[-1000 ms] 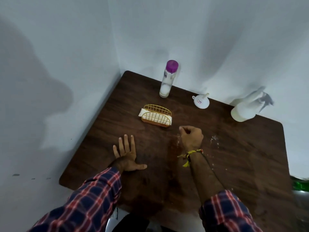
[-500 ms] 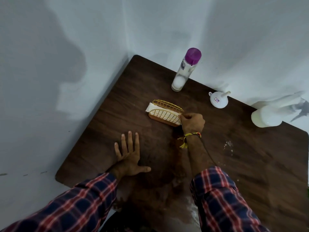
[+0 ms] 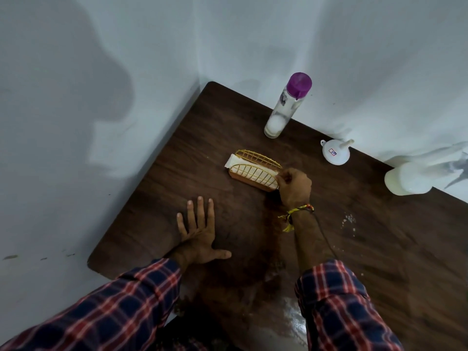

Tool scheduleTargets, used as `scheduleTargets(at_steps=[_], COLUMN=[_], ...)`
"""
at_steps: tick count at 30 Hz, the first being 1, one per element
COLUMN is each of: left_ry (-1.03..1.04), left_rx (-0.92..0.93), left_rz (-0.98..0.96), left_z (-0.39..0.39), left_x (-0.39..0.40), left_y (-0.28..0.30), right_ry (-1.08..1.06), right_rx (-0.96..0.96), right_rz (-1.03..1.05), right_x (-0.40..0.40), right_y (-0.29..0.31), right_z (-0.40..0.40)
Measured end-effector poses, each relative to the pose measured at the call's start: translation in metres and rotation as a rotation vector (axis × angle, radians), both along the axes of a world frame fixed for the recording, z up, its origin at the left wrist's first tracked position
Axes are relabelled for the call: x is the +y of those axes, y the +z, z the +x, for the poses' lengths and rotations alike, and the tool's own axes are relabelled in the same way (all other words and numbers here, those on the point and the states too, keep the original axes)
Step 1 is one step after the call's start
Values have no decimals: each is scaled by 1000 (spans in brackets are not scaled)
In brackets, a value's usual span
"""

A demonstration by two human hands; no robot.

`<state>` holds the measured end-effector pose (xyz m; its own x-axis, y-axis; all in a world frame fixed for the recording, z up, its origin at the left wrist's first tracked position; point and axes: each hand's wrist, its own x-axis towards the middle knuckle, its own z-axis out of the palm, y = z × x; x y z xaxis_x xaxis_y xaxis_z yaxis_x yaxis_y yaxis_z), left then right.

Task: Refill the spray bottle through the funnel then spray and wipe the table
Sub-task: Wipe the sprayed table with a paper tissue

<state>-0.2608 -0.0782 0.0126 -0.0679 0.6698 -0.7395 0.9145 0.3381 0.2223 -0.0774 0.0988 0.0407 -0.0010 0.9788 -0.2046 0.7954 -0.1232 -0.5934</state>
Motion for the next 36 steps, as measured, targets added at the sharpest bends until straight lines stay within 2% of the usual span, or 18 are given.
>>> scheduleTargets(at_steps=[4,8,13,17,19,22,25,29,32,36], left_ry=[-1,4,3,6,12,9,14,47,86,33], left_rx=[8,15,14,16,9,7,4,6,55,-10], left_rz=[0,9,11,13,18,20,30,11,51,163], left_z=[0,0,-1,0,0,0,0,2,21,69], left_x=[0,0,-1,-1,-1,-2,-2,-4,-6,0], left_y=[-1,-1,2,1,2,5,9,18,25,38], right_ry=[119,180,43,-57,-192,-420,-478,-515,-500,-585], right_rx=[90,226,380,482,585,854,1011,1095,1061,1088], right_rz=[134,363,555,606,564,436,270,41,-39,-103], right_x=[0,-11,-24,-32,-35,-41,-58,-91,-112,-132], right_y=[21,44,62,77,85,97,116,136,139,133], right_z=[5,1,-8,-8,-5,6,18,40,61,84])
